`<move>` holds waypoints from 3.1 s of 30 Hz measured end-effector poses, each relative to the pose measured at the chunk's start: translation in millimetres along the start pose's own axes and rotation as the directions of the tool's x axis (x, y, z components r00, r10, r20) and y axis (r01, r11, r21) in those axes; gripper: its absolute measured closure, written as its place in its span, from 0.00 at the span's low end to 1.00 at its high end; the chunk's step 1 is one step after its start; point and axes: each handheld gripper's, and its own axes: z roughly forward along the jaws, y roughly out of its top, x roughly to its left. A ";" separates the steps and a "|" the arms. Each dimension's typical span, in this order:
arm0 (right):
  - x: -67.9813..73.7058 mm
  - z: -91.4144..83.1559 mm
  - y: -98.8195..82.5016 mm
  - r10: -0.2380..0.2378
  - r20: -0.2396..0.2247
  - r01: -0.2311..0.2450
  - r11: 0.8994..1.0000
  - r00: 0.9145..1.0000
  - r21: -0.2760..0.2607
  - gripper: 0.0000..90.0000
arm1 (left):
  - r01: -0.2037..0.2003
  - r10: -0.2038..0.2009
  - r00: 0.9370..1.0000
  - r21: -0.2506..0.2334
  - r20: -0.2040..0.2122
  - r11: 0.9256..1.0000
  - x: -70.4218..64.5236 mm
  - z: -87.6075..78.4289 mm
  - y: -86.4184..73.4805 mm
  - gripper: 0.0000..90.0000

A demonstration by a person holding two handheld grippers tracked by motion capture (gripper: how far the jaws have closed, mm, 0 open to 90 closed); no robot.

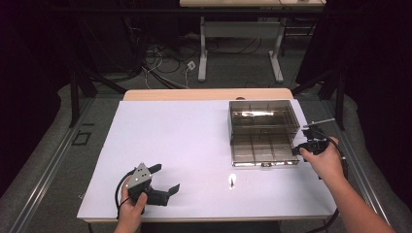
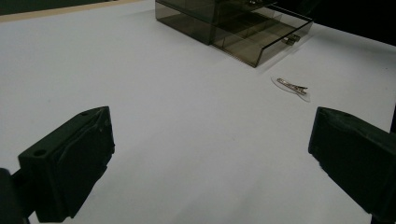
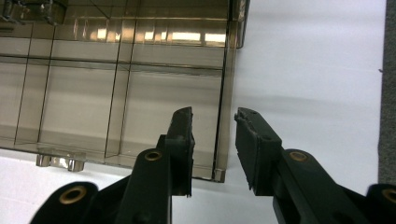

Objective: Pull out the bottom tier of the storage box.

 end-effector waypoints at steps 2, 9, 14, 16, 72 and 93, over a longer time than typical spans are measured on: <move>-0.9 -1.3 -1.7 -0.008 -0.002 0.008 1.000 1.000 -0.011 0.73 | 0.000 0.000 1.000 -0.003 -0.002 1.000 -0.2 0.4 -0.2 0.00; -3.5 -5.4 -6.9 -0.006 -0.003 0.006 0.999 1.000 -0.042 0.69 | -0.003 0.003 1.000 0.007 0.002 1.000 0.7 -0.5 0.2 0.00; -4.3 -12.2 -11.4 -0.019 -0.022 0.017 0.997 1.000 -0.070 0.65 | -0.001 0.001 1.000 -0.003 -0.004 1.000 0.5 0.1 -0.4 0.00; -3.5 -15.0 -13.4 -0.027 -0.029 0.024 0.996 0.999 -0.082 0.63 | -0.005 0.005 1.000 0.008 0.000 1.000 0.8 -0.5 0.0 0.01; 114.1 -64.7 -73.4 -0.429 -0.094 0.353 0.833 0.898 -0.426 0.38 | 0.001 -0.001 1.000 0.000 -0.004 1.000 -0.7 1.2 -0.4 0.00; 157.7 -35.6 -88.0 -0.518 -0.115 0.422 0.790 0.848 -0.444 0.39 | -0.001 0.001 1.000 0.002 -0.003 1.000 -0.1 1.0 -0.7 0.01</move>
